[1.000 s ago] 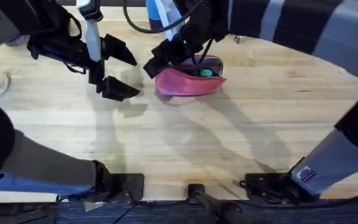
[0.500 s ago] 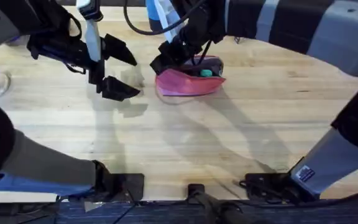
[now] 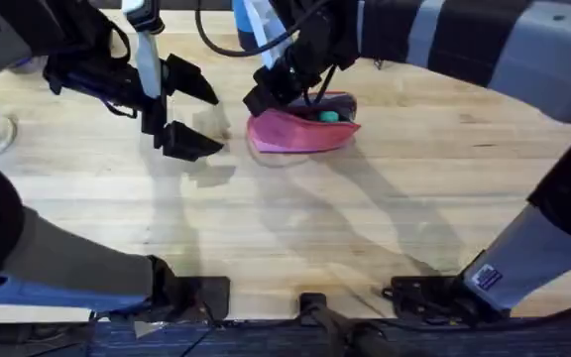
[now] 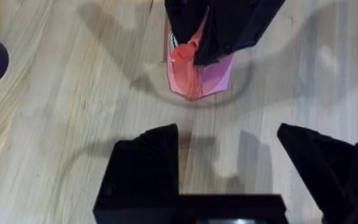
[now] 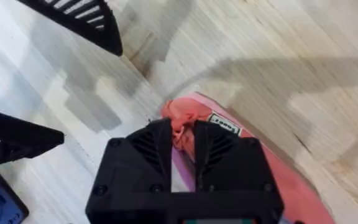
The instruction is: Unzip the bag, pick up the pens from the table one at a time and place them inside, then zip the bag closed.
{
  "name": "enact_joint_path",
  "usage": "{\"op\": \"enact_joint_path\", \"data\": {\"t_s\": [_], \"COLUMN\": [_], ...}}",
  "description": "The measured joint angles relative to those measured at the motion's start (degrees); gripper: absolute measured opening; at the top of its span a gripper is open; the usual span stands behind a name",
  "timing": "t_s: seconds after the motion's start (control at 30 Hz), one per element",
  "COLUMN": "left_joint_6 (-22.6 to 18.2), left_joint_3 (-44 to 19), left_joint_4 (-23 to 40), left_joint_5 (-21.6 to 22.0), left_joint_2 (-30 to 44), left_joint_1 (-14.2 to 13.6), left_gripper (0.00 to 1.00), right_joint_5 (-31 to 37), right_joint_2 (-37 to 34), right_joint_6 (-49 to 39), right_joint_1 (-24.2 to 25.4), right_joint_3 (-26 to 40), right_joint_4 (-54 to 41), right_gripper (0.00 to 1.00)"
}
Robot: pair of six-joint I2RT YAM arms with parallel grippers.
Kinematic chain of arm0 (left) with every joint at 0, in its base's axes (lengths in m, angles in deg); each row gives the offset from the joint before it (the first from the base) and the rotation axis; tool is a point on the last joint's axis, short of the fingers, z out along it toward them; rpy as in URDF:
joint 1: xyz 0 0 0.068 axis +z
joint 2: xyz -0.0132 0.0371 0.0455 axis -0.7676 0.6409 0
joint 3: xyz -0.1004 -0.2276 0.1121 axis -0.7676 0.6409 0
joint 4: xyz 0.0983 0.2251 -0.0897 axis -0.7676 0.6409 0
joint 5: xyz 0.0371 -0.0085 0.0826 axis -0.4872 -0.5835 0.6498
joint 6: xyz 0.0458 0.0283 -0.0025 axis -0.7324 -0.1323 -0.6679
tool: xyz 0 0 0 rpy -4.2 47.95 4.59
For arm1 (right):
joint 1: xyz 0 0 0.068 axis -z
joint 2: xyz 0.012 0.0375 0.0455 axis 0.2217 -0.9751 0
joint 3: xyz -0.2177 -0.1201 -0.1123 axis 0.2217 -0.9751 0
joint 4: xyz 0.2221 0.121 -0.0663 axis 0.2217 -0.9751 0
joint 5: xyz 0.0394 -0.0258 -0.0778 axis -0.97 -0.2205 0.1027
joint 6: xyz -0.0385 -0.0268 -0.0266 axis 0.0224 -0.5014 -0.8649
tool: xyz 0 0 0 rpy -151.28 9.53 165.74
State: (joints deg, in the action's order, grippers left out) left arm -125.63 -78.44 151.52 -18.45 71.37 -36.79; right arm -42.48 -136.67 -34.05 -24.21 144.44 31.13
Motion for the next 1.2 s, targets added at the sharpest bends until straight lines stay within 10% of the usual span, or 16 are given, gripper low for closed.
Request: {"op": "enact_joint_path", "data": {"t_s": [1.2], "left_joint_6": [0.0], "left_joint_3": [0.0], "left_joint_4": [-0.02], "left_joint_5": [0.01], "left_joint_2": [0.0], "left_joint_1": [-0.01], "left_gripper": [0.994], "right_joint_5": [0.11], "right_joint_2": [0.0], "right_joint_6": [7.81], "right_joint_1": [0.02], "right_joint_3": [0.17], "right_joint_4": [-0.38], "right_gripper": [0.054]}}
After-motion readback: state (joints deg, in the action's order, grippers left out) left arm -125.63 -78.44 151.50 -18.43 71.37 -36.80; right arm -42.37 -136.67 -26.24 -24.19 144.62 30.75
